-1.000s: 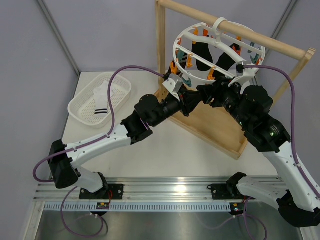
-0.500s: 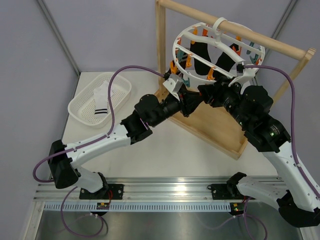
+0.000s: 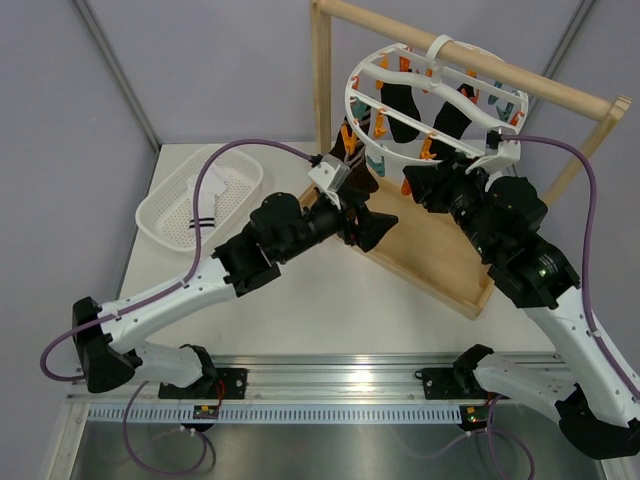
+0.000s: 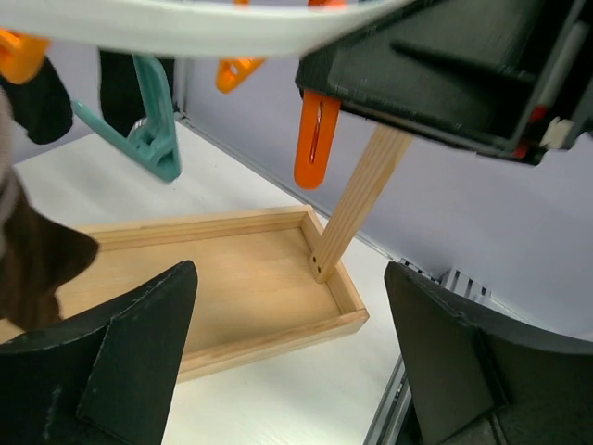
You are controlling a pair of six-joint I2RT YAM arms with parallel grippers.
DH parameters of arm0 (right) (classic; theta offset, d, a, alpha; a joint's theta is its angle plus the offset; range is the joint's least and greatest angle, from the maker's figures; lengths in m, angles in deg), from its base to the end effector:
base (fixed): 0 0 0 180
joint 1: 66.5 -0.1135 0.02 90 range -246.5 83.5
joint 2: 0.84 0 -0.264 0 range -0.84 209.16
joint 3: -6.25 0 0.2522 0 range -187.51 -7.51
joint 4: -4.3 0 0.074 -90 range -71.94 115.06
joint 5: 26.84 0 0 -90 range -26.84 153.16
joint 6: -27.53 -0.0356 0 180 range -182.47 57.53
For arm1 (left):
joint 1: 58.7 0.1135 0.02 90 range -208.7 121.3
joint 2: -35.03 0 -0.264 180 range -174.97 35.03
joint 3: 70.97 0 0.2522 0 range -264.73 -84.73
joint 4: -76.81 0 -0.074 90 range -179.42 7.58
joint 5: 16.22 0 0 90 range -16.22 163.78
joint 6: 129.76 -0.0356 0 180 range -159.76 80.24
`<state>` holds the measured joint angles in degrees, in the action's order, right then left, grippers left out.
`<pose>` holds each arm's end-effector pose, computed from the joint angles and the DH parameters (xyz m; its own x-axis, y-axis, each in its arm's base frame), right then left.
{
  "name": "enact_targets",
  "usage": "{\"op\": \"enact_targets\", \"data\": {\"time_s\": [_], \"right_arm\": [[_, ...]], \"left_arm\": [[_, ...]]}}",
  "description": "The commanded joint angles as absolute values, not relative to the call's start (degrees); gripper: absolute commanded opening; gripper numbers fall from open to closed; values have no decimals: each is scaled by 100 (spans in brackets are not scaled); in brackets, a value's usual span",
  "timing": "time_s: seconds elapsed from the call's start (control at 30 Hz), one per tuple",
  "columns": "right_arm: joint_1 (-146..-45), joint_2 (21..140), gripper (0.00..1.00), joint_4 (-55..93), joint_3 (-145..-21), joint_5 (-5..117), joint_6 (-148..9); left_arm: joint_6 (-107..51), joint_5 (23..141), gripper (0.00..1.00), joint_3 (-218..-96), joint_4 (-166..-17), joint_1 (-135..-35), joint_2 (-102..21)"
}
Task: Clip the socks to the hanger
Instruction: Open the clamp at the hanger, then pick up the sock from the bin.
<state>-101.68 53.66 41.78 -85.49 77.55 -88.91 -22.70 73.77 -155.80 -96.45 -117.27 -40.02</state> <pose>0.1489 0.0941 0.4806 -0.1611 0.4141 -0.8959 -0.3163 0.8382 0.4443 0.1616 -0.2644 0.4172 -0.2239 -0.1963 -0.9547 0.8238 0.4854 -0.2930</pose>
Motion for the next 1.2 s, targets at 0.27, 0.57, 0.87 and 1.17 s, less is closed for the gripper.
{"op": "enact_targets", "data": {"time_s": [0.27,0.57,0.87,1.17], "right_arm": [[-10130,5251,0,4223,-8152,8416,-10140],[-10139,5251,0,4214,-8046,8469,-10387],[-10139,5260,0,4144,-8064,8320,-10194],[-10139,5225,0,4117,-8073,8136,-10027]], "left_arm": [[-2130,6658,87,-15302,-9198,-11469,-3257],[-1446,6235,90,-15355,-7460,-10259,-3160],[-1383,6112,97,-15153,-6351,-8563,-3177],[-1779,6148,99,-15688,-5780,-6954,-4265]]}}
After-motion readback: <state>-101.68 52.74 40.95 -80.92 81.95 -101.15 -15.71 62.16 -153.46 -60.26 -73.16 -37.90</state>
